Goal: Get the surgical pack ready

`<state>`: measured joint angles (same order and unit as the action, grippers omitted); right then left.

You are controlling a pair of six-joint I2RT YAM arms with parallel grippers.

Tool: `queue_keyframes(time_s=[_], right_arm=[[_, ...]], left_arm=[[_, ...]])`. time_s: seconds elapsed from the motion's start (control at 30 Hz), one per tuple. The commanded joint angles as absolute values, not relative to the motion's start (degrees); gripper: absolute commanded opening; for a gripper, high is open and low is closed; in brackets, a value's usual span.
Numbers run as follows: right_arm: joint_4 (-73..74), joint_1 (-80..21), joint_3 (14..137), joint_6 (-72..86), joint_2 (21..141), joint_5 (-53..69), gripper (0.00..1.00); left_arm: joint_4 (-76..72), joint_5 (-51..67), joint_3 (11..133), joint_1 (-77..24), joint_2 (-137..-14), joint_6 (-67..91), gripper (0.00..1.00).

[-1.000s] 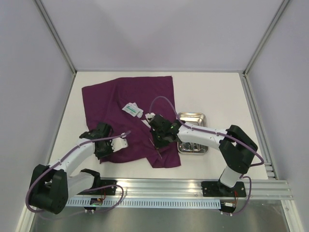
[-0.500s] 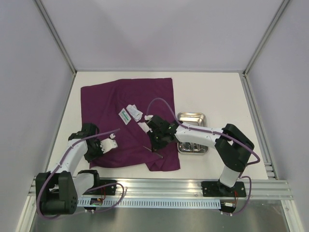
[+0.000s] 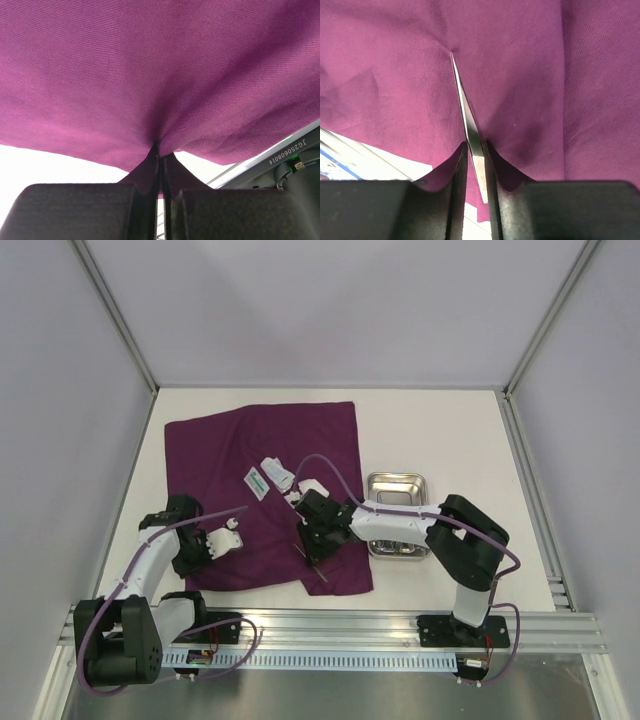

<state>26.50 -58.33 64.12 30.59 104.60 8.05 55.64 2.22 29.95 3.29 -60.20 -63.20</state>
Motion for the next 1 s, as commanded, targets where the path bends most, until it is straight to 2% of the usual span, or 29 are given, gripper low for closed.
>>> queue_keyframes(time_s=[0.0, 0.1, 0.13, 0.17, 0.23, 0.67, 0.97], right_arm=[[27.9, -59.1, 65.0, 30.8, 105.6, 5.9, 0.23], [28.5, -59.9, 65.4, 30.8, 105.9, 5.7, 0.24], [29.3, -60.0, 65.7, 30.9, 106.1, 5.3, 0.22], [30.0, -60.3, 66.0, 30.9, 106.2, 4.9, 0.16], [31.4, -60.9, 66.6, 30.9, 105.9, 4.0, 0.12], [34.2, -61.5, 64.6, 31.4, 102.5, 4.8, 0.17], [35.0, -61.7, 61.8, 31.9, 100.7, 6.1, 0.15]], left_arm=[[57.9, 3.3, 31.7, 3.8, -59.7, -63.9, 0.00], [57.8, 3.4, 31.7, 3.9, -59.8, -63.9, 0.00], [57.8, 3.4, 31.7, 3.9, -59.8, -63.9, 0.00], [57.8, 3.4, 31.6, 3.9, -59.8, -64.0, 0.00], [57.7, 3.3, 31.6, 3.9, -59.8, -64.2, 0.00], [57.2, 2.5, 31.9, 3.8, -59.9, -64.5, 0.00], [56.7, 2.1, 31.9, 3.9, -60.4, -64.6, 0.00]])
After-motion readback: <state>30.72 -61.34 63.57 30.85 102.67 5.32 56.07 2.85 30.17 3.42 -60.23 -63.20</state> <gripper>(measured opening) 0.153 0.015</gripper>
